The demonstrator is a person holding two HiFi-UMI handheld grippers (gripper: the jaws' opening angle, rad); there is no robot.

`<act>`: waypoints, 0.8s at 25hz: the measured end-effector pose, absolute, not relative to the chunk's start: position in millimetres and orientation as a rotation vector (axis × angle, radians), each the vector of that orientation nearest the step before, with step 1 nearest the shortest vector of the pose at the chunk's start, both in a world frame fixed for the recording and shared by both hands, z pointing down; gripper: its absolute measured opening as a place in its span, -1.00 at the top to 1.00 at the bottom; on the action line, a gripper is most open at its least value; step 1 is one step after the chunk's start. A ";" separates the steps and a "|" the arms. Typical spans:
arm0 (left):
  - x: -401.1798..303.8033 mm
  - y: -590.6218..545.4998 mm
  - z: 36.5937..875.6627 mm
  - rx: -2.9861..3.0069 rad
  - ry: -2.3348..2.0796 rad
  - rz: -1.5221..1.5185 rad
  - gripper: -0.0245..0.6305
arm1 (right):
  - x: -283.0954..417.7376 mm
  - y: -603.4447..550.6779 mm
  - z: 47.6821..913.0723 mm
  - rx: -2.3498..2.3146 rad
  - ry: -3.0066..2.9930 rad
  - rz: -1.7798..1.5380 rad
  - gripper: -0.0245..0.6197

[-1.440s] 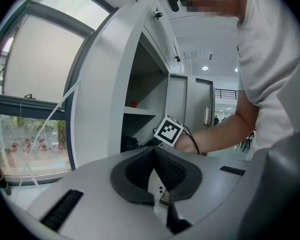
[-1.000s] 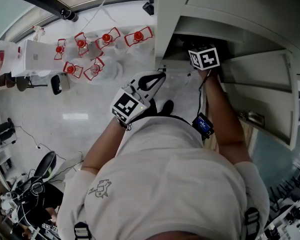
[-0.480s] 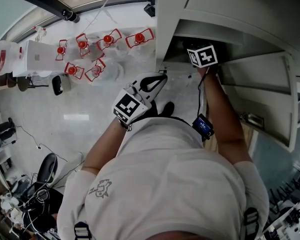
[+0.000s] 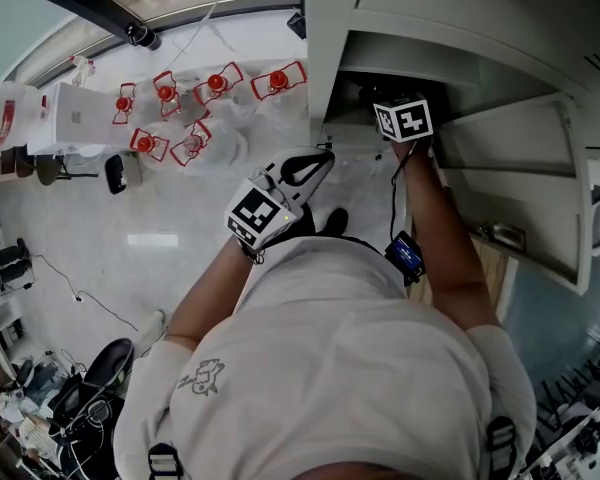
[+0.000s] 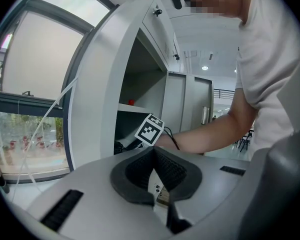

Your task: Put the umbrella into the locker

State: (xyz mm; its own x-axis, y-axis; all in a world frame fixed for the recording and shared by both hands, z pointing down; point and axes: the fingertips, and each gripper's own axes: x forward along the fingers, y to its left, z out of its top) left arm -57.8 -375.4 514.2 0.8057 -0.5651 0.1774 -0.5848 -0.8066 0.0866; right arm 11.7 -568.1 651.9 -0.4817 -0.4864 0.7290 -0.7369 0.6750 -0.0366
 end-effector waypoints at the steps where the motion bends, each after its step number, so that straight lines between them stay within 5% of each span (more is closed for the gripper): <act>1: -57.1 -374.3 513.5 2.856 -0.914 0.215 0.89 | 13.1 -566.9 649.3 0.948 -2.176 0.440 0.19; 18: -22.4 -345.4 484.0 2.878 -0.980 0.122 0.89 | 42.0 -464.6 575.7 0.983 -2.382 0.301 0.20; 20: -19.9 -340.0 474.5 2.859 -0.989 0.058 0.89 | 42.5 -443.0 557.3 0.994 -2.449 0.286 0.44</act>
